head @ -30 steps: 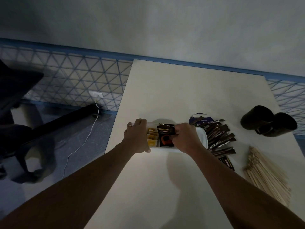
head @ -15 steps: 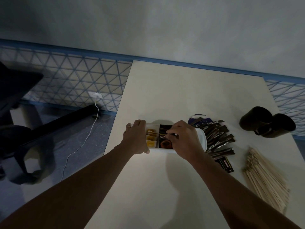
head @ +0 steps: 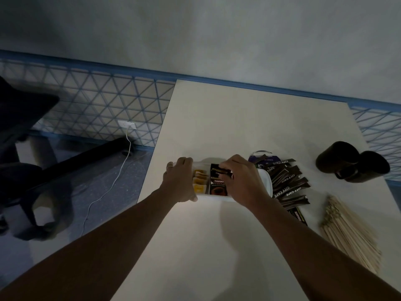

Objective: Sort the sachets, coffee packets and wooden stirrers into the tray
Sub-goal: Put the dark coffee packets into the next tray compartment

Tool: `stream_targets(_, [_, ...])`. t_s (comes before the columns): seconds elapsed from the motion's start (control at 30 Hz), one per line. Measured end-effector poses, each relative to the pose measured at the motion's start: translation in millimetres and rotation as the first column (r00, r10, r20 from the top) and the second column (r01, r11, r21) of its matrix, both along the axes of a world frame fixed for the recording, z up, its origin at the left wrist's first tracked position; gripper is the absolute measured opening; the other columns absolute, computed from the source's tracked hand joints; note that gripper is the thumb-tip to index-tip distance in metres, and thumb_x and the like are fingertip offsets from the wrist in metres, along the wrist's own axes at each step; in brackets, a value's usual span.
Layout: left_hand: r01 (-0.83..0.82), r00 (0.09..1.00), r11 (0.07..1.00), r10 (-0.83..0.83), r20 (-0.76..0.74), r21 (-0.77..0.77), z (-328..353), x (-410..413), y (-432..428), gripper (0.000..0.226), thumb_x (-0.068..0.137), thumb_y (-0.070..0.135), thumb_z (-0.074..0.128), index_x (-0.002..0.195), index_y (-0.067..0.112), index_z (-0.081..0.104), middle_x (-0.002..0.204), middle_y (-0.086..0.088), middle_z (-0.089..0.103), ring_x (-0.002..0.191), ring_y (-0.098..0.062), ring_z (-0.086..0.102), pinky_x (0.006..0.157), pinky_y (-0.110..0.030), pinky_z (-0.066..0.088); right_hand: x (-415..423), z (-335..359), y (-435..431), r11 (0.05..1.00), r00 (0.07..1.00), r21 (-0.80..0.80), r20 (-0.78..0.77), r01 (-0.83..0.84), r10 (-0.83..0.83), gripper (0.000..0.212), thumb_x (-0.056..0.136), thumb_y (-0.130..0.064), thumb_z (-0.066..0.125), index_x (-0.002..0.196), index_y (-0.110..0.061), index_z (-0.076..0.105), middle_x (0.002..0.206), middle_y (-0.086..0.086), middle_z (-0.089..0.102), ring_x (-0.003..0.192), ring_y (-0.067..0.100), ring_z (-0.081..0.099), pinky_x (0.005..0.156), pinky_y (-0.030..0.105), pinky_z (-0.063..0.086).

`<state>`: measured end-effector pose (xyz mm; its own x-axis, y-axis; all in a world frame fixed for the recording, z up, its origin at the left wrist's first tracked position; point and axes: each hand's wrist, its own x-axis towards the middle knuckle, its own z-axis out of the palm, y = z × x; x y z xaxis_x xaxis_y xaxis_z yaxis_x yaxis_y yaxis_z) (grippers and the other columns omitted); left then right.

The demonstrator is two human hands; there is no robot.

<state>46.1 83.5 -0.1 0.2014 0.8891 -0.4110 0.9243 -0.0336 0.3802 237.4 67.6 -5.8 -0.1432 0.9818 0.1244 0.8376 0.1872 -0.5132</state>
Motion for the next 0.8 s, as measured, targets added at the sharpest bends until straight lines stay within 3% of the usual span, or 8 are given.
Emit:
stream_targets(0.07, [-0.001, 1.0, 1.0, 0.001, -0.001, -0.003, 1, 0, -1, 0.104, 0.06, 0.032, 0.091, 0.142, 0.013, 0.03, 0.145, -0.005, 0.036, 0.134, -0.037, 0.032, 0.108, -0.048, 0.038, 1, -3, 0, 1.0, 1.0, -0.018, 0.003, -0.008, 0.008, 0.013, 0.085, -0.005, 0.069, 0.093, -0.012, 0.077, 0.092, 0.003, 0.068, 0.079, 0.021, 0.066, 0.072, 0.037, 0.055])
stream_targets(0.27, [-0.008, 1.0, 1.0, 0.008, 0.006, -0.004, 2, 1, -1, 0.104, 0.061, 0.03, 0.091, 0.144, 0.012, 0.029, 0.146, -0.004, 0.035, 0.135, -0.036, 0.031, 0.108, -0.047, 0.039, 2, -7, 1, 0.994, 0.997, -0.111, 0.069, -0.014, 0.022, 0.02, 0.081, 0.005, 0.057, 0.074, -0.008, 0.071, 0.078, 0.007, 0.065, 0.072, 0.028, 0.062, 0.065, 0.041, 0.053])
stream_targets(0.4, [-0.001, 1.0, 1.0, 0.001, 0.0, 0.004, 1, 1, -1, 0.105, 0.061, 0.032, 0.091, 0.144, 0.012, 0.029, 0.146, -0.005, 0.035, 0.135, -0.035, 0.032, 0.11, -0.046, 0.036, -1, 2, -4, 0.998, 0.997, -0.063, 0.078, 0.01, -0.005, 0.017, 0.084, -0.012, 0.066, 0.1, -0.014, 0.073, 0.102, 0.002, 0.065, 0.085, 0.022, 0.065, 0.07, 0.037, 0.054])
stream_targets(0.53, [-0.003, 1.0, 1.0, 0.003, 0.0, 0.001, 1, 1, 0, 0.105, 0.061, 0.032, 0.091, 0.144, 0.012, 0.029, 0.146, -0.005, 0.035, 0.134, -0.035, 0.032, 0.11, -0.046, 0.035, -2, 9, -3, 0.982, 0.956, -0.186, 0.286, -0.01, 0.064, 0.072, 0.075, -0.035, 0.079, 0.138, -0.027, 0.044, 0.134, -0.002, 0.042, 0.112, 0.019, 0.054, 0.076, 0.034, 0.051])
stream_targets(0.6, [-0.006, 1.0, 1.0, 0.006, 0.004, 0.001, 1, 1, 0, 0.105, 0.061, 0.032, 0.091, 0.144, 0.012, 0.029, 0.146, -0.005, 0.035, 0.134, -0.035, 0.032, 0.11, -0.046, 0.036, -4, 9, 2, 0.978, 0.918, -0.208, 0.382, -0.026, 0.106, 0.082, 0.072, -0.034, 0.082, 0.141, -0.027, 0.038, 0.135, 0.001, 0.04, 0.116, 0.022, 0.052, 0.08, 0.035, 0.05])
stream_targets(0.8, [-0.005, 1.0, 1.0, 0.005, 0.014, 0.005, -1, 0, -2, 0.106, 0.059, 0.033, 0.092, 0.143, 0.012, 0.03, 0.144, -0.005, 0.038, 0.134, -0.034, 0.034, 0.11, -0.046, 0.035, -13, -1, 12, 0.976, 0.837, -0.216, 0.527, -0.039, 0.15, 0.08, 0.066, -0.036, 0.085, 0.131, -0.022, 0.041, 0.122, 0.004, 0.044, 0.104, 0.021, 0.055, 0.08, 0.036, 0.051])
